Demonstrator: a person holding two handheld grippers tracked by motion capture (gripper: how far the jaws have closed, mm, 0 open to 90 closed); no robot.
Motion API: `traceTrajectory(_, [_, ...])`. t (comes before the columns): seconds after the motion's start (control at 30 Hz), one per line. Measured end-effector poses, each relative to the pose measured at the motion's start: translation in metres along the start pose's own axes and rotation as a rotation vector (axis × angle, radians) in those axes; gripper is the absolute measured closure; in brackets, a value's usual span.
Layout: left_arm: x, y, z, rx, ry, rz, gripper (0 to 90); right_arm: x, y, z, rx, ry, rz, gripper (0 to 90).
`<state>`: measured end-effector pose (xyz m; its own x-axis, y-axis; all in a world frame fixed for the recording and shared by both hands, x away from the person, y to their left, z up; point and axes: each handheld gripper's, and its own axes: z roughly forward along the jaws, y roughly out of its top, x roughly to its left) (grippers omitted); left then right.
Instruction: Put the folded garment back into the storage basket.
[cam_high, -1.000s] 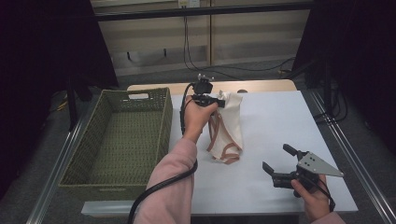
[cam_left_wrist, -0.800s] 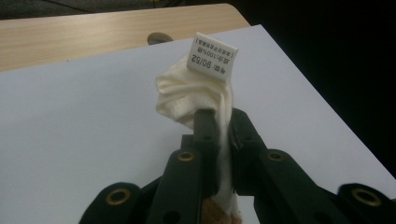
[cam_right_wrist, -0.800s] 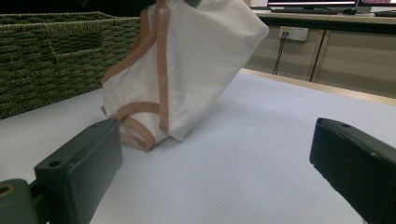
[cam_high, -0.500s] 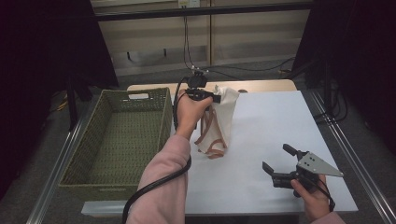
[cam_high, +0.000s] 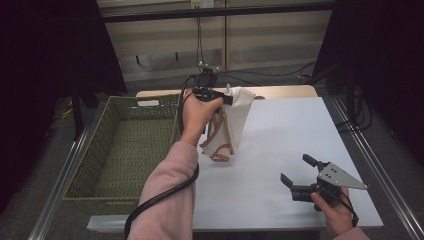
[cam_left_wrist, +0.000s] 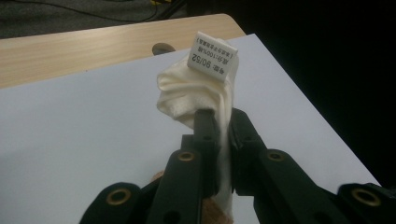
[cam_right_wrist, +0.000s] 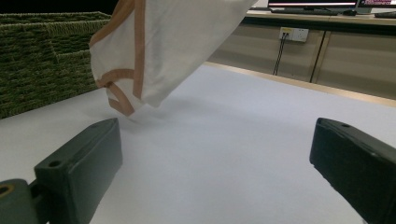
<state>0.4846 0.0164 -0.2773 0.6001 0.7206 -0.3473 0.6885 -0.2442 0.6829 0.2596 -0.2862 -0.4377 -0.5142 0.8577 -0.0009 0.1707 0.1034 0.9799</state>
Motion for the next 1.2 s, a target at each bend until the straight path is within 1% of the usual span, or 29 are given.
traceTrajectory(0.07, [0.001, 0.001, -0.003, -0.004, -0.005, -0.005, 83.8, 0.000, 0.000, 0.000, 0.002, 0.003, -0.005, 2.1])
traceTrajectory(0.2, [0.002, 0.002, -0.006, -0.012, 0.004, -0.011, 83.8, 0.000, 0.000, 0.000, 0.006, -0.001, -0.006, 2.1])
traceTrajectory(0.37, [0.002, 0.004, -0.013, -0.013, 0.014, 0.002, 83.8, 0.000, -0.001, 0.000, 0.002, 0.008, -0.003, 2.2])
traceTrajectory(0.4, [0.002, 0.005, -0.016, -0.016, 0.013, -0.001, 83.8, -0.001, -0.001, 0.000, 0.001, 0.006, -0.006, 2.1])
traceTrajectory(0.5, [0.001, 0.007, -0.022, -0.010, 0.020, 0.008, 83.8, 0.000, -0.001, 0.000, 0.003, 0.003, -0.003, 2.1])
traceTrajectory(0.57, [0.001, 0.009, -0.027, -0.017, 0.022, 0.010, 83.8, 0.001, -0.001, 0.001, 0.005, 0.001, 0.002, 2.1])
traceTrajectory(0.6, [0.000, 0.010, -0.029, -0.018, 0.019, 0.005, 83.8, 0.000, -0.001, 0.001, 0.004, 0.005, 0.000, 2.1])
traceTrajectory(0.63, [0.001, 0.011, -0.032, -0.013, 0.022, 0.010, 83.8, 0.001, -0.001, 0.001, 0.009, 0.000, -0.002, 2.1])
traceTrajectory(0.73, [-0.001, 0.014, -0.039, -0.026, 0.025, 0.010, 83.8, 0.001, -0.001, 0.001, 0.007, 0.000, 0.002, 2.1])
traceTrajectory(0.83, [-0.001, 0.016, -0.046, -0.025, 0.035, 0.007, 83.8, 0.001, 0.000, 0.001, 0.004, 0.000, 0.001, 2.1])
traceTrajectory(0.93, [0.000, 0.017, -0.053, -0.026, 0.031, 0.001, 83.8, 0.001, 0.000, 0.001, 0.001, 0.003, -0.002, 2.2])
traceTrajectory(1.2, [0.000, 0.019, -0.062, -0.025, 0.029, -0.005, 83.8, 0.001, -0.001, 0.002, 0.000, 0.007, -0.004, 2.1])
